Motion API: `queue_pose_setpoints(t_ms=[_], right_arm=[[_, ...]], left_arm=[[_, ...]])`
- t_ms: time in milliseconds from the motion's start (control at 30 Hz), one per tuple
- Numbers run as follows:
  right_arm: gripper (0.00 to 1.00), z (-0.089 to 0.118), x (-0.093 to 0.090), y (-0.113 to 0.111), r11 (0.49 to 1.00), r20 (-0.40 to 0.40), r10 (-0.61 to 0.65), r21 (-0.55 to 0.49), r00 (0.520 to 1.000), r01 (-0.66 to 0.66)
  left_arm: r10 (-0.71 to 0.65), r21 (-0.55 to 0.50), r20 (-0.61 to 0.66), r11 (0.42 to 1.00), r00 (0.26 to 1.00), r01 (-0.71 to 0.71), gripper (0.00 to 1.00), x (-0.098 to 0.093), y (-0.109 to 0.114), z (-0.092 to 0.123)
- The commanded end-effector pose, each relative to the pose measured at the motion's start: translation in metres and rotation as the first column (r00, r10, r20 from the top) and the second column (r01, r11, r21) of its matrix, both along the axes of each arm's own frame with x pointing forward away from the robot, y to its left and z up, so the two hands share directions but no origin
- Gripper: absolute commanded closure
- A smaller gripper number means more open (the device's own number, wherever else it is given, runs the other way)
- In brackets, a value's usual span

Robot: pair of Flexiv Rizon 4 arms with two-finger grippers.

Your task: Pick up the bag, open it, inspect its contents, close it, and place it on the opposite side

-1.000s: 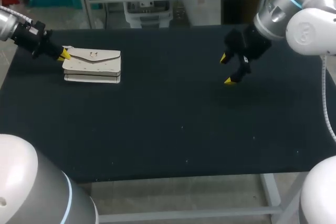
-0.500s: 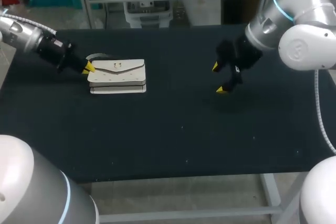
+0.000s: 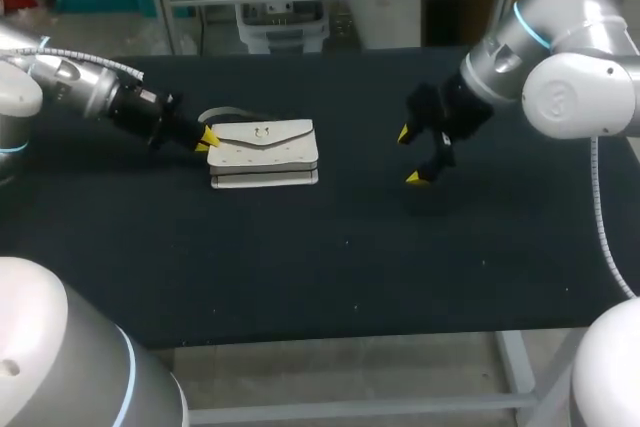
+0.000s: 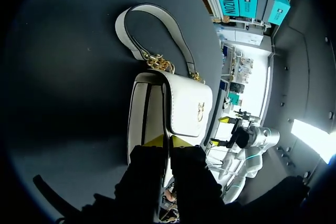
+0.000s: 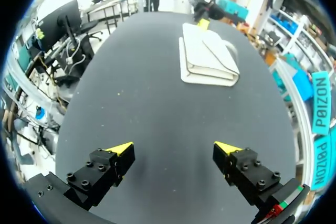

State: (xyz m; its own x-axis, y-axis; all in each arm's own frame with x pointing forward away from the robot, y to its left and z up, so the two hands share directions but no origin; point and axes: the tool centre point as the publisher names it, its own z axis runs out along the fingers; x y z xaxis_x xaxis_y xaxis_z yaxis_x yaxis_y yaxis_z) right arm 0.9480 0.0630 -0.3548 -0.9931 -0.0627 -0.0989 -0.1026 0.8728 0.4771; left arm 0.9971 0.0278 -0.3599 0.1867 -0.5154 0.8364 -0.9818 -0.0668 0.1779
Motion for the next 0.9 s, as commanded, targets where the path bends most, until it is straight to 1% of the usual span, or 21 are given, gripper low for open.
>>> queue_pose_setpoints(t_ms=[33,100,333,567,900], right_arm=[[0.00,0.001,0.001,0.000,1.000,-0.004,0.003,0.000,1.000,-0.003],[0.00,0.001,0.001,0.000,1.000,-0.004,0.003,0.000,1.000,-0.003],[0.00,0.001,0.001,0.000,1.000,-0.004,0.003,0.000,1.000,-0.003],[0.00,0.001,0.001,0.000,1.000,-0.004,0.003,0.000,1.000,-0.003],[0.00,0.001,0.001,0.000,1.000,-0.004,0.003,0.000,1.000,-0.003]], left_arm=[[0.217,0.013,0.135,0.975,0.967,-0.221,1.00,-0.006,-0.024,-0.011],[0.219,0.006,0.135,0.975,0.966,-0.222,1.00,-0.006,-0.034,-0.012],[0.141,0.005,0.129,0.990,0.982,-0.143,1.00,-0.018,-0.061,-0.009],[0.097,0.003,0.112,0.995,0.989,-0.098,1.00,-0.021,-0.071,-0.005],[0.004,0.003,0.108,1.000,0.994,-0.004,1.00,-0.036,-0.086,-0.002]])
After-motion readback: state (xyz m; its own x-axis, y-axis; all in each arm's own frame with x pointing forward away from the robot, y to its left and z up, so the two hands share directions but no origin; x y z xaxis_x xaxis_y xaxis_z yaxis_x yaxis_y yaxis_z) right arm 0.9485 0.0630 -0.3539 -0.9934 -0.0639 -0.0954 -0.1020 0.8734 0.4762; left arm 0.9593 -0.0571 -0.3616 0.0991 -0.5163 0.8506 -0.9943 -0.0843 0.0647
